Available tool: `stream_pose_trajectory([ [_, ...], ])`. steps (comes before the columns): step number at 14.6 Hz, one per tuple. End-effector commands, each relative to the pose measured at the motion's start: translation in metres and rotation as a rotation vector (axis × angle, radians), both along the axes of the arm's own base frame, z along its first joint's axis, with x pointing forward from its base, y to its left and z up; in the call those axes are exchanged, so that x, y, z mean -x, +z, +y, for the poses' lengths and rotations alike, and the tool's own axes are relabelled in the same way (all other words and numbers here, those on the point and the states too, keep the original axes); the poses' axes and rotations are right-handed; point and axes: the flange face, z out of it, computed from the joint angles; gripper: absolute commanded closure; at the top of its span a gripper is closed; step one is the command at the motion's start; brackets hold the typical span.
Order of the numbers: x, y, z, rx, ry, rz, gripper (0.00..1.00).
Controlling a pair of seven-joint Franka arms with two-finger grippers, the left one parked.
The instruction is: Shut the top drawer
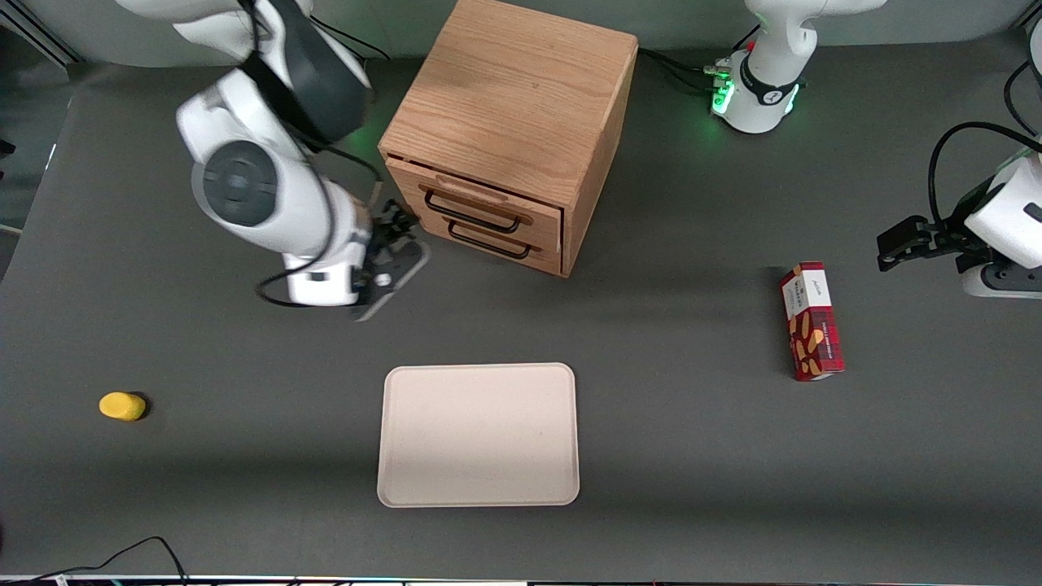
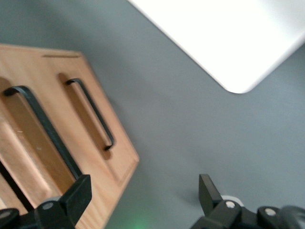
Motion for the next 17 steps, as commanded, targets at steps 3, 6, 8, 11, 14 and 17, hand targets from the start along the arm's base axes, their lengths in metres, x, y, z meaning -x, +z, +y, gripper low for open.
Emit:
stream_pose_trajectory([
  [3,-0.005,0.060,-0.104,0.043,-0.268,-0.088,0.00],
  [6,-0.003,0.075,-0.165,0.134,-0.423,-0.150,0.00],
  [8,-0.003,0.077,-0.220,0.127,-0.528,-0.172,0.00],
  [11,0.001,0.071,-0.281,0.111,-0.637,-0.176,0.00],
  [14,0.007,0.083,-0.314,0.105,-0.696,-0.196,0.00],
  [17,0.008,0.084,-0.320,0.108,-0.710,-0.198,0.00],
])
